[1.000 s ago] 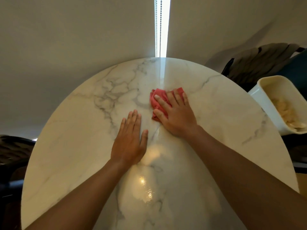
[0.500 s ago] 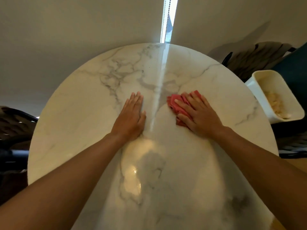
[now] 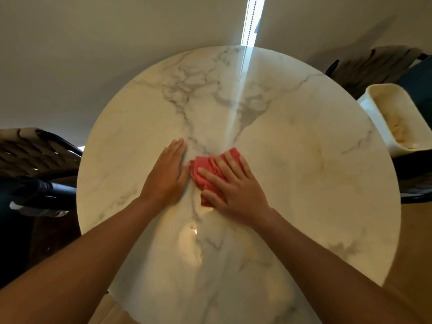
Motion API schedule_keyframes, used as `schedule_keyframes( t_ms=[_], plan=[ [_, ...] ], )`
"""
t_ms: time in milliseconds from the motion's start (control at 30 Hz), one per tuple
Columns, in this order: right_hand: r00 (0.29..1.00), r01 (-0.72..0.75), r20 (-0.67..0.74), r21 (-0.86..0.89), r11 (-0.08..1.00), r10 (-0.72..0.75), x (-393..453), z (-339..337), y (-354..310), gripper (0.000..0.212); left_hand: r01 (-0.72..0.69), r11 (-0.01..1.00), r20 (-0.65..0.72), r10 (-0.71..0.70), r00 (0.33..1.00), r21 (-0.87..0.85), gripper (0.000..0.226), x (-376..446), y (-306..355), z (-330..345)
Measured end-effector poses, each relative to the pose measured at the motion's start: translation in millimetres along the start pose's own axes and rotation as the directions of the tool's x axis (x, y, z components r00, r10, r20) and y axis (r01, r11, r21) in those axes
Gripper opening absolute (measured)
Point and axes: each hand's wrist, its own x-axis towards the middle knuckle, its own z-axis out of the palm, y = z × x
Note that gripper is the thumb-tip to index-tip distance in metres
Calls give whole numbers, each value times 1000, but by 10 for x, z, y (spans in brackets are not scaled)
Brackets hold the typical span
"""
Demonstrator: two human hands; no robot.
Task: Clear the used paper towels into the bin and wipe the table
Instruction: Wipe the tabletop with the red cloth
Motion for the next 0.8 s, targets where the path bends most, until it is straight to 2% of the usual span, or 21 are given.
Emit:
schedule_keyframes(
  t_ms=[133,200,267,333,400,467,533,600,667,800],
  plan=[
    [987,160,37,-34,986,-159,-692,-153,272,57,-117,990,61,113,992,79,58,-165,-10,29],
    [992,113,56,-45,993,-110,-914,-222,542,58,-145,984,62,139,988,100,57,-197,-21,32],
    [997,-57,51,-66,996,61,-1023,-264,782,58,-159,981,53,154,987,113,57,-194,-2,33],
    [963,-263,37,-97,960,267,-954,-259,878,60,-170,977,44,166,985,131,57,-196,0,49],
    [884,-465,0,-113,878,468,-697,-225,835,62,-160,978,32,157,987,136,56,-195,0,70],
    [776,-630,-11,-78,773,631,-342,-173,701,61,-151,980,33,148,988,133,57,-204,-1,81],
    [718,-695,11,-37,718,695,-27,-114,483,61,-150,981,42,146,988,120,57,-213,-4,80],
    [744,-668,14,-11,744,668,128,-57,161,61,-152,984,45,148,988,94,57,-206,-10,65],
    [812,-584,-7,-16,811,584,68,17,-222,59,-146,986,45,143,989,79,56,-206,-19,47],
    [875,-477,-77,33,878,478,-471,128,-807,55,-159,986,49,156,986,56,57,-223,-36,21]
  ],
)
